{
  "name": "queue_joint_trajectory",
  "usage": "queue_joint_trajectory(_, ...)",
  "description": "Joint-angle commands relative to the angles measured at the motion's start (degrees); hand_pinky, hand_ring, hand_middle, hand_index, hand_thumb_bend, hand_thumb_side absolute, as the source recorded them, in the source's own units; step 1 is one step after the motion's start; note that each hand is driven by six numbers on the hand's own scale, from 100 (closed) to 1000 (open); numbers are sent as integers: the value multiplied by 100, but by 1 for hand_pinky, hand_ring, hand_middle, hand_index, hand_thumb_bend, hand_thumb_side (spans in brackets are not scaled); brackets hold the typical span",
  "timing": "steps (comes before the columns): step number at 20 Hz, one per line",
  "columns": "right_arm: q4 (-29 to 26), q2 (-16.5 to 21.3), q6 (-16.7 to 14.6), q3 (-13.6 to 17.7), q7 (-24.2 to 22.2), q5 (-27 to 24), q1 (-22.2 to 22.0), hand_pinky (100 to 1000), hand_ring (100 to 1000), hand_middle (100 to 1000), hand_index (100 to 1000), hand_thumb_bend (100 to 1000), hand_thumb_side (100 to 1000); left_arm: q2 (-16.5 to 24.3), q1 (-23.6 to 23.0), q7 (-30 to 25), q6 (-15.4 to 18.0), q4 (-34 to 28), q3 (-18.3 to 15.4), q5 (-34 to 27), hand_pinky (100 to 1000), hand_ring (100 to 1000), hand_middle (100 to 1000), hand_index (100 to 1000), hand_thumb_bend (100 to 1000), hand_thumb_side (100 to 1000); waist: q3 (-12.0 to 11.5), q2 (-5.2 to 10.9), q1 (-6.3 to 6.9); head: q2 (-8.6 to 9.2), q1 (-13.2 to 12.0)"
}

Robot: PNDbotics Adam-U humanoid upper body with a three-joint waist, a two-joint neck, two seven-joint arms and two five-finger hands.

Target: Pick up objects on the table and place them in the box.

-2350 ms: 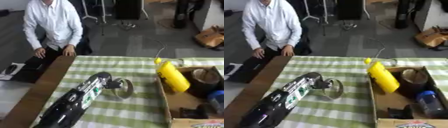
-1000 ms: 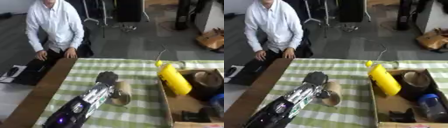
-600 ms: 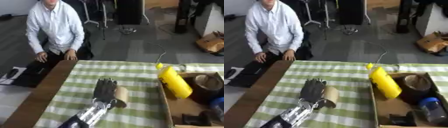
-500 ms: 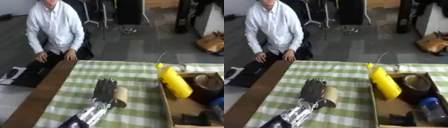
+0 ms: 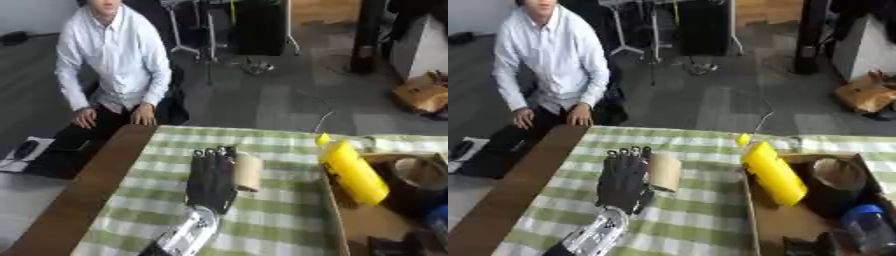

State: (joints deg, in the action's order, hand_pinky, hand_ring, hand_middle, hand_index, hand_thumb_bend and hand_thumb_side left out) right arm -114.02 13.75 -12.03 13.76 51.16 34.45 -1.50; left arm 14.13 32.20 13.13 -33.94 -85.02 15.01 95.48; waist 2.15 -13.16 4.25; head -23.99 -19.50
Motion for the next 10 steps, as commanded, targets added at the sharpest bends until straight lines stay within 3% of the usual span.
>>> queue_joint_trajectory(1,-57,27,-5,14,-1,-13,33,926,1000,925,871,107,1000,4,183,170,-59,-256,-156,109,100,100,100,270,100,360,-11,65,-12,61,-3)
queue_joint_trajectory(10,-57,96,-39,-5,-1,-2,-3,928,1000,925,868,106,1000,12,733,335,-51,-700,-391,420,100,100,100,258,100,367,-68,108,13,7,84)
